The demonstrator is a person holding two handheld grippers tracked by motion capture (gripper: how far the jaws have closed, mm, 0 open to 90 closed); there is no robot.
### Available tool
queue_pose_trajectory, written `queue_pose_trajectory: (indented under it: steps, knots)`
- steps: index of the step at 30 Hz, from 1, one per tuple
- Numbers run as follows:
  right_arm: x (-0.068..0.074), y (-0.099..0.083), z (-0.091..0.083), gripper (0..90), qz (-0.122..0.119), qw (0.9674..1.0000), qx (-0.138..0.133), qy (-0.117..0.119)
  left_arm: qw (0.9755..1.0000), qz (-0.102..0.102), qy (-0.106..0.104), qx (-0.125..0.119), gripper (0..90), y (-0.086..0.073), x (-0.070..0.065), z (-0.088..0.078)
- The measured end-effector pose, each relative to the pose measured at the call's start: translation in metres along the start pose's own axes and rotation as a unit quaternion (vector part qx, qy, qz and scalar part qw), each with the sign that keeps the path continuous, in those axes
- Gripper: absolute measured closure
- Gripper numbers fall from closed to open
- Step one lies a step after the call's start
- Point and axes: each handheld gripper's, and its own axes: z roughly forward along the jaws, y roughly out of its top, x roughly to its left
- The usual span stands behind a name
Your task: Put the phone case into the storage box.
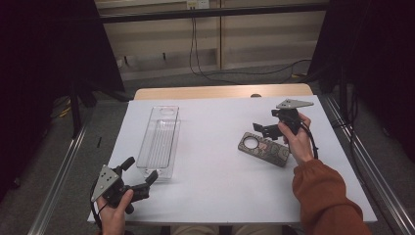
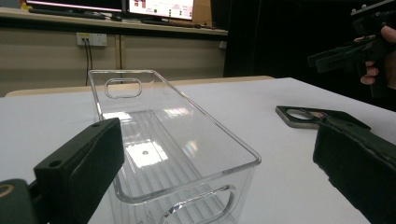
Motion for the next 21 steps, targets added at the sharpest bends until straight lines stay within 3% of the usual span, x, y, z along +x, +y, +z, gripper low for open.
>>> queue_pose_trajectory:
  steps: [8,9,16,17,21]
  knots:
    - [-0.004,0.005,0.001,3.0,-0.014,0.9986,0.050,0.011,1.0000,-0.001,0.002,0.001,2.1,0.000,0.000,0.000]
    - [-0.003,0.006,0.001,3.0,-0.020,0.9973,0.069,0.013,1.0000,-0.002,0.004,0.002,2.1,0.000,0.000,0.000]
    - [-0.003,0.009,0.004,2.8,-0.032,0.9936,0.105,0.028,1.0000,0.003,-0.001,0.005,2.1,0.000,0.000,0.000]
    - [-0.004,0.010,0.004,3.0,-0.030,0.9910,0.125,0.037,1.0000,-0.002,-0.001,0.002,2.1,0.000,-0.001,0.001]
    - [-0.004,0.012,0.007,3.2,-0.040,0.9887,0.139,0.041,1.0000,-0.001,0.000,0.001,2.1,0.000,0.000,0.000]
